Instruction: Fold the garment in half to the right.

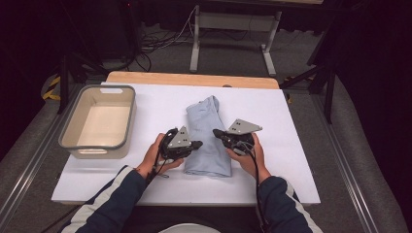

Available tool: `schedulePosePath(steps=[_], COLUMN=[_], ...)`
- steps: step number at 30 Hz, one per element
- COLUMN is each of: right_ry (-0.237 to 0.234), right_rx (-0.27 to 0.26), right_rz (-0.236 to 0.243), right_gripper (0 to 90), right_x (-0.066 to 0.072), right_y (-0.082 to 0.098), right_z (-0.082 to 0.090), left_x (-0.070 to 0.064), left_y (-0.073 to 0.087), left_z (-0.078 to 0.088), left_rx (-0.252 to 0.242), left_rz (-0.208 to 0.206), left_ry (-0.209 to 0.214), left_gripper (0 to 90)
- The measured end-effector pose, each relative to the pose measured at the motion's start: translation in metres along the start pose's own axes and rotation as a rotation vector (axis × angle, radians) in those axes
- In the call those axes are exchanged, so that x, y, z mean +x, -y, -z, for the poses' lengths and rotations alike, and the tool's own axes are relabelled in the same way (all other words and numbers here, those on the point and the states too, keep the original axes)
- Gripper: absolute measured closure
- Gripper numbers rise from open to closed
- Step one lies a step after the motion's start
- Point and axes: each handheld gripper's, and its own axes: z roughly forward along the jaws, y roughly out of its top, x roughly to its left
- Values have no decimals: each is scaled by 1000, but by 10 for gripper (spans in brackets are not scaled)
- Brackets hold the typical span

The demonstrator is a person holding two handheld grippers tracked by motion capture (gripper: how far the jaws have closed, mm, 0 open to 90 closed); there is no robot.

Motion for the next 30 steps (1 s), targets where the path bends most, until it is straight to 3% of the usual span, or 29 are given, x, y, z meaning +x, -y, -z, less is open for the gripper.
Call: schedulePosePath(steps=[3,5,9,12,14,19,22,24,27,30], right_ry=[-18,-15,-11,29,25,1,4,0,-14,16], right_rx=[21,38,89,171,192,194,198,187,154,114], right_rz=[-3,20,42,128,136,71,81,76,63,58], right_gripper=[900,900,900,900,900,900,900,900,900,900], right_x=[5,10,12,16,15,10,11,11,9,7], right_y=[2,3,8,17,21,25,25,25,22,17], right_z=[-8,-12,-19,-29,-33,-34,-34,-33,-26,-18], left_x=[3,5,6,6,6,7,8,10,14,20], left_y=[3,5,14,19,20,22,23,23,19,12], left_z=[-8,-12,-25,-32,-33,-34,-34,-30,-21,-16], left_rx=[12,22,78,108,108,113,104,67,-2,-12], left_rz=[19,30,42,45,52,69,72,97,116,98], left_ry=[10,11,10,13,14,25,32,46,11,-25], left_gripper=[897,897,897,897,896,897,897,892,879,872])
